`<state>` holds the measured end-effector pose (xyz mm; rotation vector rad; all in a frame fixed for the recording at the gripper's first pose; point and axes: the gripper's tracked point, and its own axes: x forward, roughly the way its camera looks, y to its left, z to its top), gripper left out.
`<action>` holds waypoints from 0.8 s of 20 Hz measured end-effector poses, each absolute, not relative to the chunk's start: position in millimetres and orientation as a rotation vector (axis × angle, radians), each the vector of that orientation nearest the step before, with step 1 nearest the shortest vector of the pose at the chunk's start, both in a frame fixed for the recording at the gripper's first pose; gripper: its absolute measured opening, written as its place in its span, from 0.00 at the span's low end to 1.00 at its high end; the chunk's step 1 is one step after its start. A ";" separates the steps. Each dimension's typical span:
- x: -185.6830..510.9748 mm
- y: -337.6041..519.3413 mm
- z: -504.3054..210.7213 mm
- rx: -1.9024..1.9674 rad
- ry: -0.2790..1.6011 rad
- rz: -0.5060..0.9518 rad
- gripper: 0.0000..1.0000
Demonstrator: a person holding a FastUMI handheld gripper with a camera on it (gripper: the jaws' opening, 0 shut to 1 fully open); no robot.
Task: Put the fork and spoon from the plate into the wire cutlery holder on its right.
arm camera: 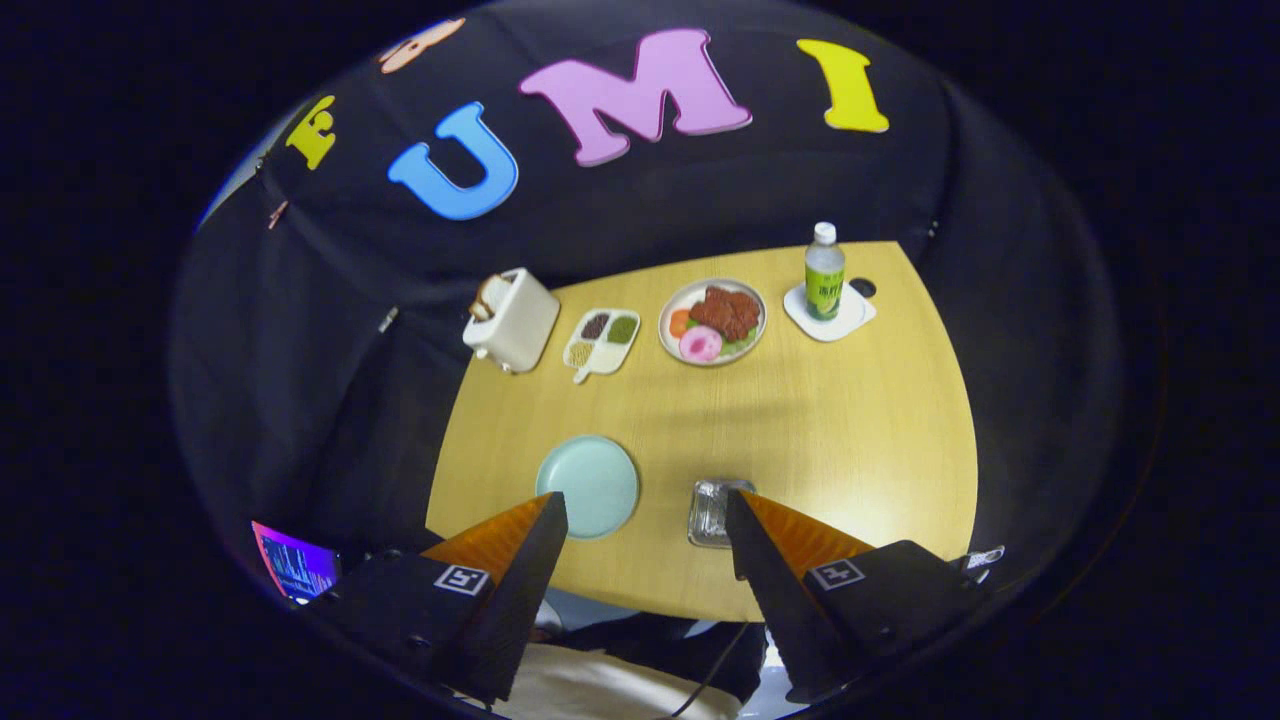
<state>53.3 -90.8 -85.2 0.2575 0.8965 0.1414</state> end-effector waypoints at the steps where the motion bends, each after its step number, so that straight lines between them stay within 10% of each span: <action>1: 53.2 -90.8 -75.6 0.240 0.830 0.128 0.99; 16: 6.2 -97.3 39.0 0.042 0.158 -0.167 0.99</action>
